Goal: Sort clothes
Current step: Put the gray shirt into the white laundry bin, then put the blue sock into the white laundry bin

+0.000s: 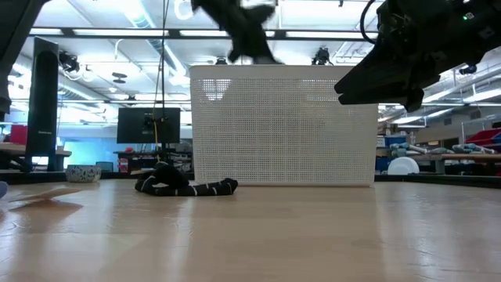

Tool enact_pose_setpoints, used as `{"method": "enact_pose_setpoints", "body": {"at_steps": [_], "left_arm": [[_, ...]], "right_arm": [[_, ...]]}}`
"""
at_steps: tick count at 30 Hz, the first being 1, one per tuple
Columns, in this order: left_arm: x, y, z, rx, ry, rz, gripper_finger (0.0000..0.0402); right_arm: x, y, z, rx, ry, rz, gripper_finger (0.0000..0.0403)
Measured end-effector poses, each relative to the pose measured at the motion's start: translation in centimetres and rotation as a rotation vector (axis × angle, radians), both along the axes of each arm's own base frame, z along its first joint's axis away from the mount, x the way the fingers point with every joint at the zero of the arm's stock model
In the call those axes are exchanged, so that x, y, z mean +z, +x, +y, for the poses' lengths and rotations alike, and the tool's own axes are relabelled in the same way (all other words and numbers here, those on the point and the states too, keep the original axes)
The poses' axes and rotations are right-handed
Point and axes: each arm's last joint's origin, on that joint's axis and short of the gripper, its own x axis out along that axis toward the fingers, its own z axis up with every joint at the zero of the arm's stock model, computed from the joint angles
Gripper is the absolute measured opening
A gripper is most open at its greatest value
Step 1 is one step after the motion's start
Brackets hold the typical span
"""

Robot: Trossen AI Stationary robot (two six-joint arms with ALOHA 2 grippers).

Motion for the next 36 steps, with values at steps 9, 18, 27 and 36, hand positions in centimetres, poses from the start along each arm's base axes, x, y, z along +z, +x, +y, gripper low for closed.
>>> {"method": "enact_pose_setpoints", "body": {"at_steps": [9,18,27,36], "left_arm": [[-9.2,-0.4,1.2,0.156,-0.200,0.056,0.0058],[-10.2,-1.9,0.6,0.088,-0.317,0.234,0.0173],[-1.0,-2.8,-2.0,-0.023,-0.288,0.257,0.0193],[9.0,-8.6,-10.1,-0.197,-0.080,-0.013,0.0193]], "right_arm": [[0.0,0.0,0.0,0.002,-0.001,0.001,0.0142],[0.0,0.0,0.0,0.003,-0.001,0.002,0.0142],[0.0,0.0,0.0,0.003,0.008,0.000,0.0142],[0.1,0.0,0.0,0.006,0.014,-0.007,0.0142]]}}
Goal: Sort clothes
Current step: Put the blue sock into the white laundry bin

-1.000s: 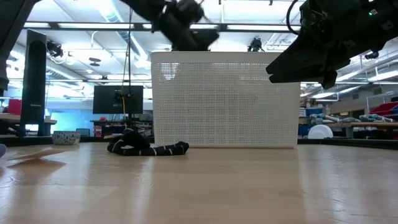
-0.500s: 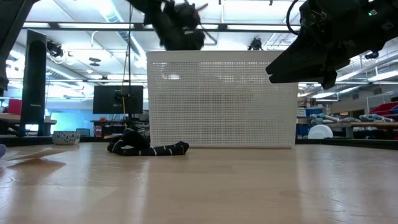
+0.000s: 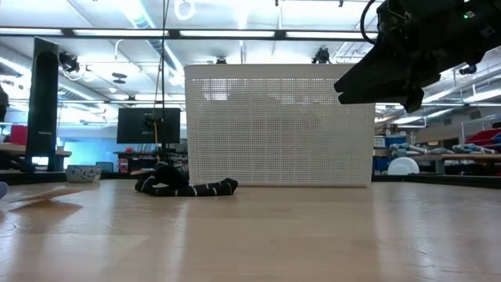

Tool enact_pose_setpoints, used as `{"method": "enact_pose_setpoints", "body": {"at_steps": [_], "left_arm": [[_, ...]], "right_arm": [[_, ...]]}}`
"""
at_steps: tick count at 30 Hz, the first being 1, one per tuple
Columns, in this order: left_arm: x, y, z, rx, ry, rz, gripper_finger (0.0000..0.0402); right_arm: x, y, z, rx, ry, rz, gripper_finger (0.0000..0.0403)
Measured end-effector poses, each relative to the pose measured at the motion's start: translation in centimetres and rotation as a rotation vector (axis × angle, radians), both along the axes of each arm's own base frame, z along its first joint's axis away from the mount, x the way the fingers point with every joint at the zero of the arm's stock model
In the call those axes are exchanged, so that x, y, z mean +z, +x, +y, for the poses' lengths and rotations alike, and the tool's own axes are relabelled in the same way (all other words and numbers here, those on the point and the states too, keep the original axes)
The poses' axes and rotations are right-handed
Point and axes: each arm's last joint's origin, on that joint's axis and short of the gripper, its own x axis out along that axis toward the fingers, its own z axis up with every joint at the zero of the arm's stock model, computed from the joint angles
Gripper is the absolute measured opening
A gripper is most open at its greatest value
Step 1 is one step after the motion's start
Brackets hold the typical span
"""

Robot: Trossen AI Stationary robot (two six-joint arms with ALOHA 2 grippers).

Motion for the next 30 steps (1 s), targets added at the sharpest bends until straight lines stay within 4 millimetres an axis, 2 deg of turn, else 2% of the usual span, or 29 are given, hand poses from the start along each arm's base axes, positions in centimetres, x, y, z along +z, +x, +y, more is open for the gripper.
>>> {"method": "enact_pose_setpoints", "body": {"at_steps": [3,6,10,14,17,20,27,30], "left_arm": [[2.2,-2.8,-2.7,0.022,0.070,-0.076,0.0193],[3.2,-4.9,-5.2,0.009,0.084,-0.107,0.0193],[3.1,-6.5,-8.7,0.004,0.095,-0.074,0.0193],[2.0,-7.3,-12.0,0.040,0.189,-0.031,0.0193],[-0.3,-7.2,-14.0,0.059,0.243,-0.020,0.0193],[-3.6,-7.1,-15.7,0.057,0.243,-0.009,0.0193],[-12.8,-7.9,-17.9,0.047,0.132,-0.027,0.0193],[-16.7,-8.6,-18.6,0.024,0.033,-0.063,0.0193]], "right_arm": [[0.0,0.0,0.0,0.000,-0.001,0.000,0.0142],[0.0,0.0,0.0,0.005,-0.009,-0.001,0.0142],[0.1,0.1,0.0,0.005,-0.010,-0.006,0.0142],[0.1,0.1,-0.1,0.002,-0.010,-0.006,0.0142],[0.1,0.1,-0.1,0.001,-0.010,-0.007,0.0142],[0.0,0.2,0.0,0.002,-0.009,-0.007,0.0142],[-0.5,0.6,0.0,0.004,-0.001,-0.010,0.0142],[-0.9,0.9,0.1,0.012,0.004,-0.006,0.0142]]}}
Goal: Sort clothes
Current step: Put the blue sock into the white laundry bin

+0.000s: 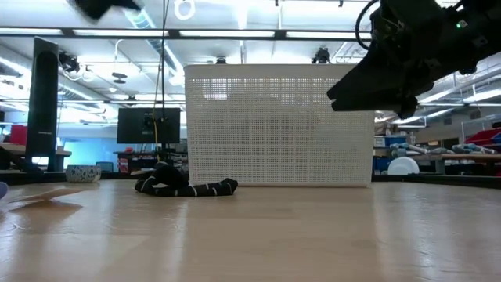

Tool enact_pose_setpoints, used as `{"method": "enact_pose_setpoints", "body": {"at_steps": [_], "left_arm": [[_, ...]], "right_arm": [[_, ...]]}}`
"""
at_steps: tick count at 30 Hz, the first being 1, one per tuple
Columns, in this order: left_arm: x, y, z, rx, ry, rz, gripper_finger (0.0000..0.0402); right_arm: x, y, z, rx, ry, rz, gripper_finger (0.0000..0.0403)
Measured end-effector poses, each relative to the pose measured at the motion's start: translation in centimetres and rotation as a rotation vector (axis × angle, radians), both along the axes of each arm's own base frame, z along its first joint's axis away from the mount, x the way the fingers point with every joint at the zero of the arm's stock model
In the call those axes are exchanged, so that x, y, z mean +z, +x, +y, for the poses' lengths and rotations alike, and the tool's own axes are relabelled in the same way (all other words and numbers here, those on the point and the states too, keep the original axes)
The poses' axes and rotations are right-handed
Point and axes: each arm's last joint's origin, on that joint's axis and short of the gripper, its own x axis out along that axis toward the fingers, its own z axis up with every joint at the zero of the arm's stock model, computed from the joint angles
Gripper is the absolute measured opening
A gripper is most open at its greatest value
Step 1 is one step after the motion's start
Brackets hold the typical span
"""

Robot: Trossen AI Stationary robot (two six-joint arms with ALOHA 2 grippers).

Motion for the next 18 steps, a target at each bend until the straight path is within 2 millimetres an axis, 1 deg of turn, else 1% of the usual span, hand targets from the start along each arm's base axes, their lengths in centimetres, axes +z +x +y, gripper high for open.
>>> {"method": "enact_pose_setpoints", "body": {"at_steps": [4,7,9,11,13,18], "left_arm": [[-5.3,-1.3,-0.5,-0.022,-0.165,0.004,0.0193],[-9.1,-2.6,-0.7,-0.023,-0.287,0.083,0.0193],[-11.0,-3.1,-1.0,-0.038,-0.386,0.151,0.0193],[-12.3,-3.5,-1.1,-0.038,-0.440,0.225,0.0193],[-13.2,-3.7,-1.6,-0.039,-0.456,0.283,0.0193],[-15.2,-3.7,-2.1,-0.044,-0.452,0.447,0.0193]], "right_arm": [[-0.7,0.3,0.1,0.023,0.010,0.023,0.0142],[-1.1,0.4,0.0,0.015,0.022,0.033,0.0142],[-1.3,0.5,0.1,0.014,0.023,0.033,0.0142],[-1.4,0.5,0.0,0.012,0.023,0.035,0.0142],[-1.4,0.6,-0.1,0.009,0.024,0.035,0.0142],[-1.4,0.6,-0.1,0.012,0.027,0.035,0.0142]]}}
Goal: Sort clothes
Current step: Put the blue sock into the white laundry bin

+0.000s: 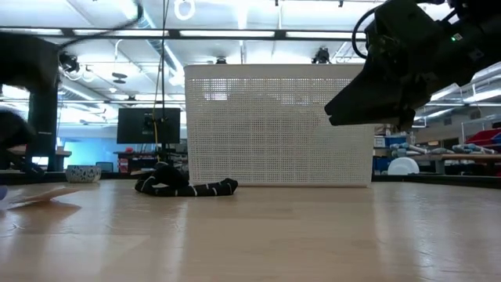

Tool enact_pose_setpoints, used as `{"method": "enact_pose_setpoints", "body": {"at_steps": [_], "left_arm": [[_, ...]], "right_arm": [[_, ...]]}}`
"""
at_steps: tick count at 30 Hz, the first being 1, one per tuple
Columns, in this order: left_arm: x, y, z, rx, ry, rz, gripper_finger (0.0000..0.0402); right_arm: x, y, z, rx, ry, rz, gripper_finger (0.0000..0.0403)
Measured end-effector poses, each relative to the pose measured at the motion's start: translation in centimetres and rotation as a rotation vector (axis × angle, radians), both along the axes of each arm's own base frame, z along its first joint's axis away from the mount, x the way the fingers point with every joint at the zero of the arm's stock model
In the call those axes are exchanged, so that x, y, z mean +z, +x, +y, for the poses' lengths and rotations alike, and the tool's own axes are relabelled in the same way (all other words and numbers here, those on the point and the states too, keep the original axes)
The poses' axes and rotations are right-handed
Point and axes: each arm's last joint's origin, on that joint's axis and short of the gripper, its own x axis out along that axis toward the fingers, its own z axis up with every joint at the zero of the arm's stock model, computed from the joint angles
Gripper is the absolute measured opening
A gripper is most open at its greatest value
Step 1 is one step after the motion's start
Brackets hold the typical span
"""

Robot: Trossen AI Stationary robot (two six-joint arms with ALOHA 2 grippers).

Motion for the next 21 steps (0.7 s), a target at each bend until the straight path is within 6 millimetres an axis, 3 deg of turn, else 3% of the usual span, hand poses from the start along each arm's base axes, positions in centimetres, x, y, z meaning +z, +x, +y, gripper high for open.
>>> {"method": "enact_pose_setpoints", "body": {"at_steps": [6,8,10,13,18,21], "left_arm": [[-1.8,0.1,-0.2,0.010,0.056,0.099,0.0187],[-1.9,0.3,-0.1,0.044,0.052,0.098,0.0162],[-1.5,0.5,0.1,0.052,0.057,0.092,0.0111],[0.0,0.8,0.4,0.035,0.097,0.091,0.0023],[3.8,1.6,0.8,0.035,0.139,0.074,0.0005],[7.2,2.5,1.0,0.021,0.168,0.013,0.0003]], "right_arm": [[0.0,0.0,0.0,0.000,0.002,-0.004,0.0142],[0.0,0.0,0.0,0.000,0.002,-0.005,0.0142],[0.0,0.0,0.0,0.000,0.002,-0.005,0.0142],[0.0,0.0,0.0,-0.002,0.002,-0.004,0.0142],[0.1,0.1,-0.1,-0.004,0.000,-0.004,0.0142],[0.1,0.1,-0.2,-0.004,-0.005,-0.005,0.0142]]}}
